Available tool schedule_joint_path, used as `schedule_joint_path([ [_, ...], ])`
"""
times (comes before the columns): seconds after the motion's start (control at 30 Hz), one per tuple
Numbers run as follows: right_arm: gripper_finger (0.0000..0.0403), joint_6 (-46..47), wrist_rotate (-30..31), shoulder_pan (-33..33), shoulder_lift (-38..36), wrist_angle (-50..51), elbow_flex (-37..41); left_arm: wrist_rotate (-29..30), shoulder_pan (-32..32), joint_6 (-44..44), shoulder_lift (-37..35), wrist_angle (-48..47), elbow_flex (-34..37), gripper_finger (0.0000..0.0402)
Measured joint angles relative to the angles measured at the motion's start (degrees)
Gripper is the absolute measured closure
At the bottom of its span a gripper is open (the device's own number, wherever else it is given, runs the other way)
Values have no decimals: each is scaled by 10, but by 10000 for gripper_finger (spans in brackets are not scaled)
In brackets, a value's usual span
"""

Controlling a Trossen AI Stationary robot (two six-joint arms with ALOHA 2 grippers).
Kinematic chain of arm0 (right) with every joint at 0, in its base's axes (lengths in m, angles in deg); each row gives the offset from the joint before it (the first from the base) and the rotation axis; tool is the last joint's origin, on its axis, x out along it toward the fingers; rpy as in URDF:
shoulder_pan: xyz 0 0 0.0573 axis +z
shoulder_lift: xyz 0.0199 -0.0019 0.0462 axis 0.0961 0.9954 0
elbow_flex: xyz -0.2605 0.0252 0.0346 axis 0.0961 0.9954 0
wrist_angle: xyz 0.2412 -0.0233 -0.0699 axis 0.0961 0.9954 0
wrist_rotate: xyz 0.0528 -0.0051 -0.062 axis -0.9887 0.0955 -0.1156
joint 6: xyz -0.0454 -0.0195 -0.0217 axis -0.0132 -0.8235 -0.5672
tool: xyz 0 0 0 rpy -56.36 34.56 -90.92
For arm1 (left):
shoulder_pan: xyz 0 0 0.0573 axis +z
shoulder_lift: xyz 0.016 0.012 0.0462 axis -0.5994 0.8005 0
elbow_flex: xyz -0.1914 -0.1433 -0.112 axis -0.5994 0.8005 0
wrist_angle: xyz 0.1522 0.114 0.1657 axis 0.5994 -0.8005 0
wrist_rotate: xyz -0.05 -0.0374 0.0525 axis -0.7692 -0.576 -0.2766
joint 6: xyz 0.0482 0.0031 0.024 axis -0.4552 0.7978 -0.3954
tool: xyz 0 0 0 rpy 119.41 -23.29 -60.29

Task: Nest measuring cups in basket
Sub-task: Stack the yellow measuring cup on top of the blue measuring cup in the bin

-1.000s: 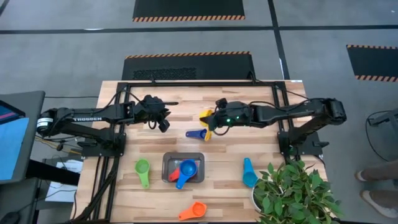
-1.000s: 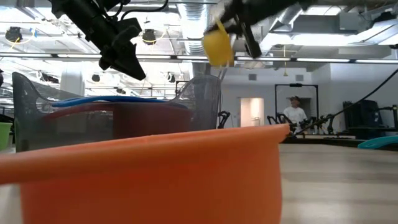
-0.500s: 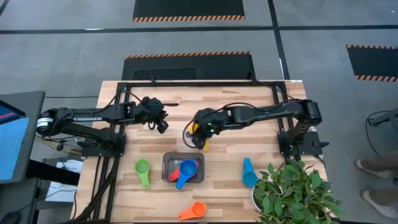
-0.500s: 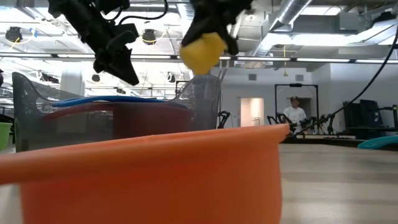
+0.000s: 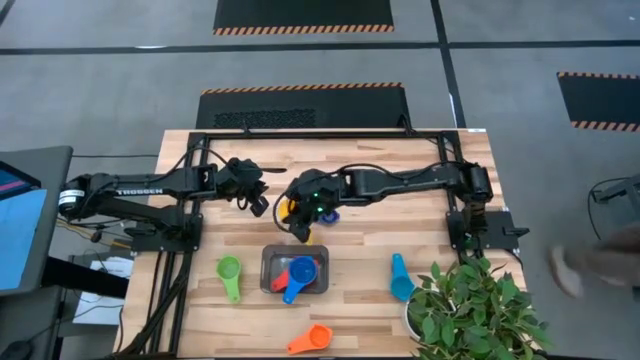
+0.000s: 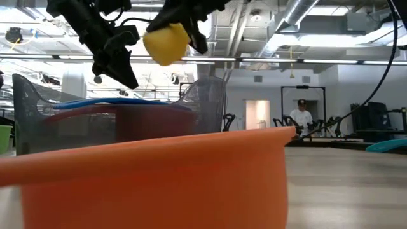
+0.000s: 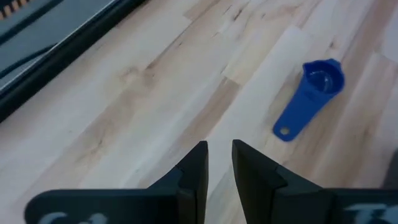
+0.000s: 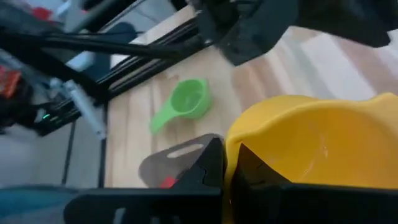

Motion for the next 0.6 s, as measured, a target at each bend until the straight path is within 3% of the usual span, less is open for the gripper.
schedule_joint_path([
  [0.6, 389, -56, -26, 28, 4, 27, 1, -5, 0, 34, -5, 3, 0, 340],
])
